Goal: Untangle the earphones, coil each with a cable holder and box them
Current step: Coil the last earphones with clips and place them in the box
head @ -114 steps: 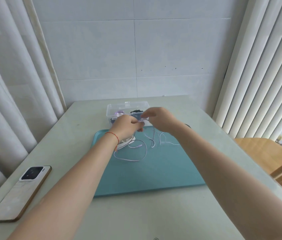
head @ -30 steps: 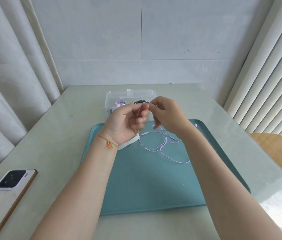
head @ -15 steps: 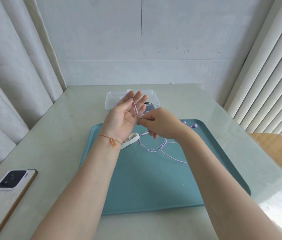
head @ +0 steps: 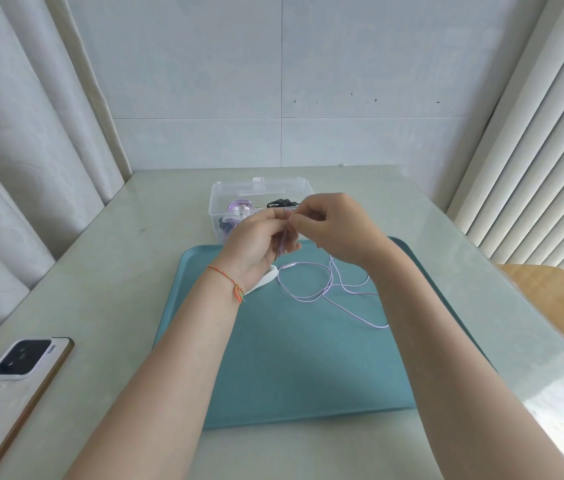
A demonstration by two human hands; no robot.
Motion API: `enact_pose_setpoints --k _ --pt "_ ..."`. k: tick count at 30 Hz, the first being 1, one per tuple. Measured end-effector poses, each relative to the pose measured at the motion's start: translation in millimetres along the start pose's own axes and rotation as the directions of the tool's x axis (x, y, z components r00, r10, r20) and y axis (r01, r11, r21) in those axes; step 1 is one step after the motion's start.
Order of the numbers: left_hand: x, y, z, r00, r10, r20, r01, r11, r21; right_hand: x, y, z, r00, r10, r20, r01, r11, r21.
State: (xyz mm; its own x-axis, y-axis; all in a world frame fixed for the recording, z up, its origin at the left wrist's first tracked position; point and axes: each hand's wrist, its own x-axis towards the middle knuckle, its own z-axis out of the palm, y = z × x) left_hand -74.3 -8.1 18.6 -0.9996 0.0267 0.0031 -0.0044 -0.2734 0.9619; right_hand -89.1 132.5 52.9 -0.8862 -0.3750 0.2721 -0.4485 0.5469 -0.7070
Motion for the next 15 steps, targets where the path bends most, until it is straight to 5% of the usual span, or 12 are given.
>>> enact_pose_setpoints --k 8,15 --pt "-5.2 3.9 0.8 0.955 -0.249 0.159 0.269 0.955 -0.122 5.5 10.6 -2.8 0.993 0.015 -0.121 -0.007 0.998 0.062" --pt "-6.5 5.7 -2.2 0.928 -0.255 0.271 0.304 0.939 -0.159 -1.0 5.1 -6.9 0.999 0.033 0.041 -0.040 0.985 0.169"
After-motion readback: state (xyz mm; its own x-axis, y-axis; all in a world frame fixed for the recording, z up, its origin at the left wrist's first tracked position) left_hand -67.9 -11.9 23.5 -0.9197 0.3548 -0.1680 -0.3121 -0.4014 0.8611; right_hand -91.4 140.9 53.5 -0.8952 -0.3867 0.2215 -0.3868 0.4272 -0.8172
